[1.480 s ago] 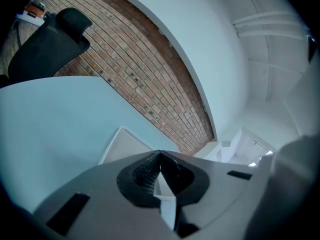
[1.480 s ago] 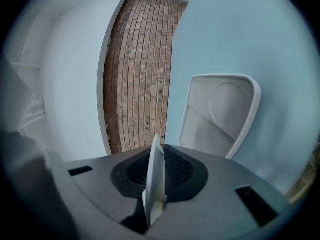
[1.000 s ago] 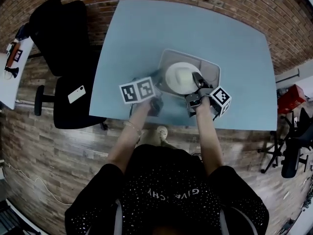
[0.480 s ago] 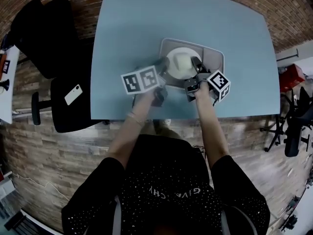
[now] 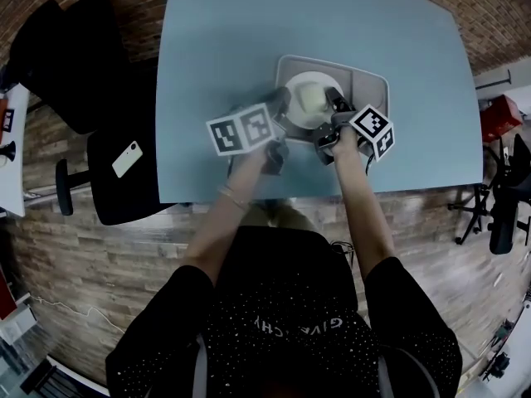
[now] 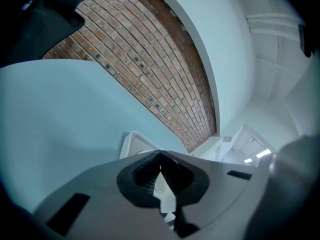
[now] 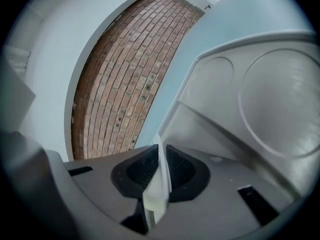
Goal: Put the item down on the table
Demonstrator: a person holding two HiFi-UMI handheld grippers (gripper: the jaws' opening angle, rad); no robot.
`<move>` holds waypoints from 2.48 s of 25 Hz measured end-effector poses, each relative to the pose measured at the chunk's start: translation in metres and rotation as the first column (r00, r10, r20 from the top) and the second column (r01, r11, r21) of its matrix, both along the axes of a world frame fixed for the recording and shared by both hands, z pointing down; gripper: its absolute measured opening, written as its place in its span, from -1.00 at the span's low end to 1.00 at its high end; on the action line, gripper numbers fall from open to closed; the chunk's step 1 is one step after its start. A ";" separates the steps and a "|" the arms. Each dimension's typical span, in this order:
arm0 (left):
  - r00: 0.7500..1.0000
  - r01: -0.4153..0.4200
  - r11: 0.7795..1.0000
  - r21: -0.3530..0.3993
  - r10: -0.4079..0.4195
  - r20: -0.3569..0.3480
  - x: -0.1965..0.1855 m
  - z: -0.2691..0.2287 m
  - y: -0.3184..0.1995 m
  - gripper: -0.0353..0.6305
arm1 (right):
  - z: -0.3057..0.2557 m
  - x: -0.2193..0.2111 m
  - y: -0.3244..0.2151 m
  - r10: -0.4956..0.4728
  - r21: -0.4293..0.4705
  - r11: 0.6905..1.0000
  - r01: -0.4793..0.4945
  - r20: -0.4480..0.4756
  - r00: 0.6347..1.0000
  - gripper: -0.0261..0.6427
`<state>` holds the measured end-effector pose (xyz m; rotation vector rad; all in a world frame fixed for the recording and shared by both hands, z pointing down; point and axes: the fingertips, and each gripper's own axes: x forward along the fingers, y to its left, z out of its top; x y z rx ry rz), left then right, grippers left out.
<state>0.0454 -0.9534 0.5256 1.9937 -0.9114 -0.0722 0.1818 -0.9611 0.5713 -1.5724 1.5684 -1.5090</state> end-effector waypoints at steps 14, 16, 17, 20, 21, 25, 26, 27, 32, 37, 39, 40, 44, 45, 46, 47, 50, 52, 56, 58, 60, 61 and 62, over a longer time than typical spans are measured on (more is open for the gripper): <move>0.998 0.064 0.998 -0.028 -0.064 0.003 -0.016 0.004 0.002 -0.86 | -0.005 -0.013 -0.009 -0.108 -0.124 0.989 0.078 -0.259 0.960 0.02; 0.998 0.064 0.998 -0.029 -0.064 0.004 -0.017 0.004 0.003 -0.86 | -0.009 -0.011 -0.008 -0.104 -0.110 0.991 0.075 -0.291 0.951 0.12; 0.998 0.063 0.998 -0.028 -0.063 0.005 -0.017 0.004 0.004 -0.86 | -0.011 -0.010 -0.008 -0.108 -0.105 0.991 0.078 -0.316 0.943 0.15; 0.998 0.067 0.997 -0.031 -0.066 0.012 -0.017 0.007 0.004 -0.86 | -0.014 -0.010 -0.008 -0.163 -0.115 0.985 0.126 -0.428 0.889 0.22; 0.998 0.067 0.997 -0.034 -0.067 0.013 -0.016 0.007 0.005 -0.86 | -0.016 -0.010 -0.008 -0.187 -0.122 0.982 0.147 -0.478 0.858 0.23; 0.998 0.064 0.997 -0.032 -0.063 0.015 -0.011 0.008 0.008 -0.86 | -0.036 -0.003 -0.009 -0.199 -0.078 0.978 0.194 -0.639 0.743 0.24; 0.998 0.065 0.997 -0.033 -0.064 0.016 -0.011 0.008 0.008 -0.86 | -0.041 0.000 -0.008 -0.185 -0.057 0.979 0.193 -0.640 0.746 0.24; 0.998 0.065 0.997 -0.033 -0.065 0.015 -0.010 0.008 0.009 -0.86 | -0.045 0.004 -0.006 -0.170 -0.036 0.981 0.189 -0.622 0.764 0.24; 0.998 0.062 0.997 -0.039 -0.061 0.012 -0.004 0.009 0.005 -0.86 | -0.057 0.000 0.009 -0.194 0.090 0.968 0.233 -0.319 0.928 0.23; 0.998 0.057 0.997 -0.047 -0.056 0.009 0.000 0.008 0.005 -0.86 | -0.056 0.016 0.028 -0.068 0.130 0.989 0.072 -0.035 0.997 -0.80; 0.998 0.058 0.997 -0.048 -0.058 0.009 0.000 0.007 0.006 -0.86 | -0.057 0.021 0.034 -0.029 0.144 0.989 0.019 0.065 0.997 -0.88; 0.998 0.061 0.997 -0.048 -0.060 0.010 -0.001 0.008 0.006 -0.86 | -0.059 0.022 0.036 -0.023 0.159 0.987 0.003 0.120 0.992 -0.88; 0.997 0.073 0.996 -0.053 -0.073 0.006 -0.003 0.009 0.008 -0.86 | -0.060 0.021 0.043 -0.009 0.191 0.981 -0.046 0.278 0.961 -0.88; 0.997 0.075 0.996 -0.054 -0.074 0.007 -0.003 0.009 0.009 -0.86 | -0.060 0.020 0.044 -0.015 0.193 0.980 -0.040 0.275 0.961 -0.88; 0.997 0.076 0.996 -0.055 -0.075 0.008 -0.004 0.009 0.009 -0.86 | -0.059 0.019 0.044 -0.022 0.190 0.981 -0.030 0.262 0.965 -0.88; 0.997 0.077 0.995 -0.056 -0.076 0.009 -0.005 0.009 0.009 -0.86 | -0.058 0.018 0.044 -0.027 0.185 0.982 -0.021 0.251 0.968 -0.88; 0.997 0.078 0.995 -0.056 -0.078 0.007 -0.005 0.008 0.010 -0.86 | -0.057 0.019 0.045 -0.020 0.179 0.983 -0.029 0.266 0.964 -0.88; 0.997 0.078 0.995 -0.054 -0.078 0.007 -0.006 0.006 0.011 -0.86 | -0.057 0.021 0.046 -0.014 0.179 0.983 -0.035 0.269 0.963 -0.88; 0.997 0.078 0.995 -0.058 -0.078 0.011 -0.006 0.008 0.012 -0.86 | -0.056 0.020 0.047 -0.027 0.186 0.982 -0.029 0.290 0.957 -0.88; 0.997 0.076 0.995 -0.065 -0.076 0.013 -0.006 0.011 0.012 -0.86 | -0.056 0.018 0.048 -0.034 0.191 0.981 -0.027 0.312 0.950 -0.88; 0.997 0.073 0.995 -0.069 -0.072 0.014 -0.005 0.012 0.012 -0.86 | -0.056 0.016 0.048 -0.045 0.189 0.982 -0.012 0.293 0.955 -0.88; 0.997 0.070 0.995 -0.068 -0.070 0.014 -0.004 0.011 0.012 -0.86 | -0.056 0.016 0.049 -0.050 0.187 0.982 -0.004 0.281 0.959 -0.88; 0.998 0.067 0.996 -0.067 -0.066 0.014 -0.002 0.010 0.012 -0.86 | -0.056 0.016 0.049 -0.052 0.183 0.983 0.000 0.275 0.960 -0.88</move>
